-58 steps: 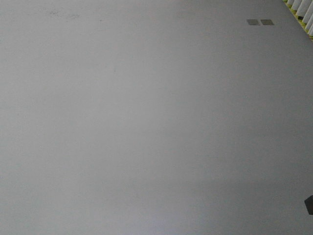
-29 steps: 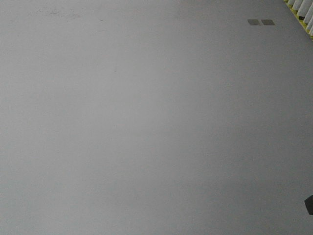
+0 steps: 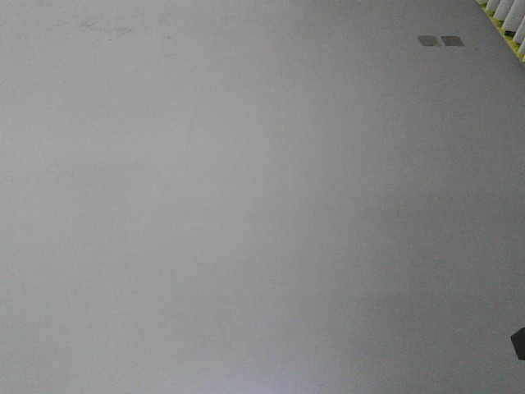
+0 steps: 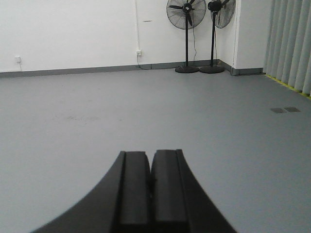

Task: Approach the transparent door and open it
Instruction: 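Drive the base forward and turn toward the wooden platform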

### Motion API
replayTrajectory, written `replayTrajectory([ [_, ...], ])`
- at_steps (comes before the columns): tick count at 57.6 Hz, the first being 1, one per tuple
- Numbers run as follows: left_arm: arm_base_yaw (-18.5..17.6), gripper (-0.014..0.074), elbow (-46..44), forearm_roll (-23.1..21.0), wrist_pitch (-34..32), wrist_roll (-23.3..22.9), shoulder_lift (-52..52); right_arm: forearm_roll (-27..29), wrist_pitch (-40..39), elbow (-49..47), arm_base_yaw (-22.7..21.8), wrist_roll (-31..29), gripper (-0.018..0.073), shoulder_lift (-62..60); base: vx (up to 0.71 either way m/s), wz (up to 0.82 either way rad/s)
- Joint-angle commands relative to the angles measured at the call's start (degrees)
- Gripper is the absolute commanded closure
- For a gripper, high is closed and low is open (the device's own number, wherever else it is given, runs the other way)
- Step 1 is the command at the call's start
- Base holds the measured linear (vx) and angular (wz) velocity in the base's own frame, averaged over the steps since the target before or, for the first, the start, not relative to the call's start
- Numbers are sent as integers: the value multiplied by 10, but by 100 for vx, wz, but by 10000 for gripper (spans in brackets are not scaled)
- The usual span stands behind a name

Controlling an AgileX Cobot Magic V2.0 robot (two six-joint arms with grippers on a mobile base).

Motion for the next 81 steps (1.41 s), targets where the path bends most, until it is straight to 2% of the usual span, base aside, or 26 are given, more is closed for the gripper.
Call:
replayTrajectory([
  [1, -3, 603, 9, -1, -48, -5, -8, -5, -48, 3, 0, -5, 565, -9, 23, -1],
  [34, -3, 603, 9, -1, -48, -5, -8, -5, -48, 3, 0, -5, 565, -9, 32, 3],
  [81, -3, 603, 9, -1, -48, -5, -8, -5, -48, 3, 0, -5, 565, -9, 53, 15],
])
